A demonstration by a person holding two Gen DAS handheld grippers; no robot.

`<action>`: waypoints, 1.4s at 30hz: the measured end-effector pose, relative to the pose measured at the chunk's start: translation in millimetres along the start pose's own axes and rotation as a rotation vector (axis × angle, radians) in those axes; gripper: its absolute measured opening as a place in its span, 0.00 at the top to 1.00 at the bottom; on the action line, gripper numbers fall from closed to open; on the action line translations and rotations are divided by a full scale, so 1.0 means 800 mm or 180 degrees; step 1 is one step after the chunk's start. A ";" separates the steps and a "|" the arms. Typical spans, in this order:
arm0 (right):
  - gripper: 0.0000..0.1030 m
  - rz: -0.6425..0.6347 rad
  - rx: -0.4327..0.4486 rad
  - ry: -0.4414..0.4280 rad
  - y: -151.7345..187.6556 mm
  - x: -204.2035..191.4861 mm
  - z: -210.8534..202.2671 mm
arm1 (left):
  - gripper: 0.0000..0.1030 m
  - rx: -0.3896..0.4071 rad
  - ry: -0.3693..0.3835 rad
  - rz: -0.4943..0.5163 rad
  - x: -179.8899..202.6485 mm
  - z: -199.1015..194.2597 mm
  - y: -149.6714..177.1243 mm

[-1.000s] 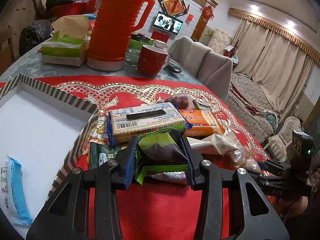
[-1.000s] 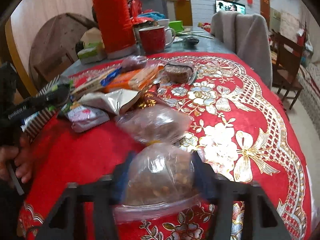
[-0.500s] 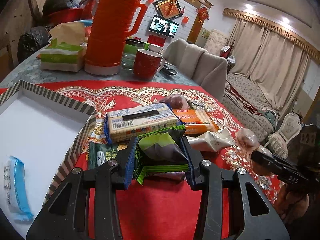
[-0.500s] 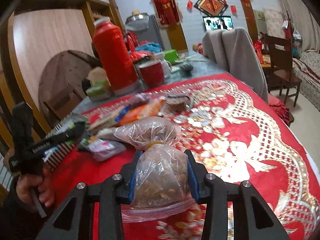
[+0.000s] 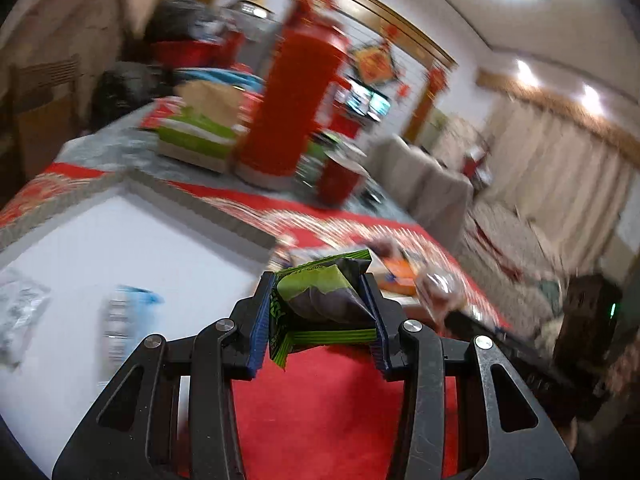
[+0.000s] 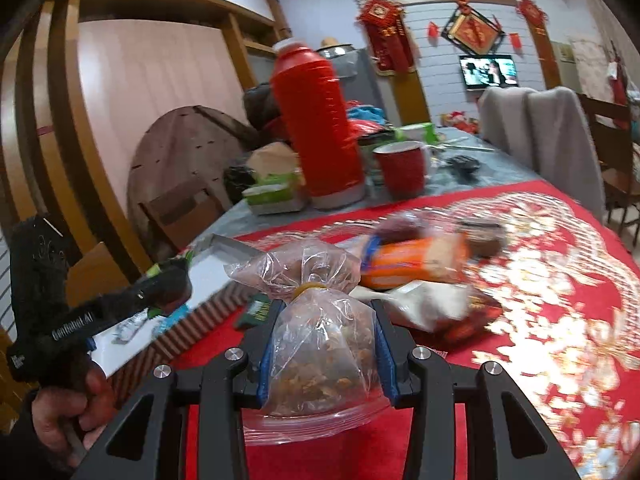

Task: Organize snacks
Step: 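Carry both packets over the white tray and open both grippers, then move both tools back toward the snack pile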

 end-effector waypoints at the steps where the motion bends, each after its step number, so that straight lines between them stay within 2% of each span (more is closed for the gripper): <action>1: 0.61 -0.0017 0.0003 -0.0035 0.000 -0.008 0.006 | 0.61 0.0078 -0.0084 -0.0101 -0.014 -0.011 -0.005; 6: 0.61 -0.0148 0.0034 -0.0181 -0.004 -0.047 0.036 | 0.61 0.0299 -0.0577 -0.0469 -0.064 -0.034 -0.014; 10: 0.61 -0.0251 -0.0009 -0.0311 -0.008 -0.077 0.066 | 0.61 0.0262 -0.0880 -0.0606 -0.085 -0.026 0.001; 15: 0.61 -0.0380 -0.0053 -0.0469 -0.011 -0.119 0.102 | 0.60 0.0423 -0.1289 -0.0513 -0.086 -0.033 0.008; 20: 0.61 -0.0545 -0.0126 -0.0609 -0.014 -0.162 0.141 | 0.60 0.0390 -0.1539 -0.0577 -0.103 -0.029 0.013; 22: 0.61 -0.0581 -0.0221 -0.0642 -0.014 -0.175 0.160 | 0.60 0.0354 -0.1571 -0.0644 -0.111 -0.029 0.015; 27: 0.61 -0.0537 -0.0453 -0.0510 -0.014 -0.179 0.192 | 0.60 0.0381 -0.1628 -0.0724 -0.120 -0.032 0.017; 36: 0.61 -0.0596 -0.0615 -0.0477 -0.010 -0.181 0.203 | 0.60 0.0396 -0.1616 -0.0802 -0.122 -0.036 0.016; 38: 0.61 -0.0645 -0.0698 -0.0487 -0.008 -0.185 0.209 | 0.54 0.0401 -0.1635 -0.0876 -0.127 -0.039 0.017; 40: 0.60 -0.0655 -0.0759 -0.0422 -0.006 -0.185 0.214 | 0.27 0.0439 -0.1553 -0.1026 -0.133 -0.043 0.017; 42: 0.59 -0.0649 -0.0763 -0.0399 -0.006 -0.184 0.215 | 0.19 0.0541 -0.1459 -0.1128 -0.135 -0.049 0.018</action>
Point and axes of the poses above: each gripper's, at about its wrist camera, not at the fingertips, and z roughly the way its jaws point, x to its right, y to its underside, the point moved 3 cm from there along z, roughly the way its jaws point
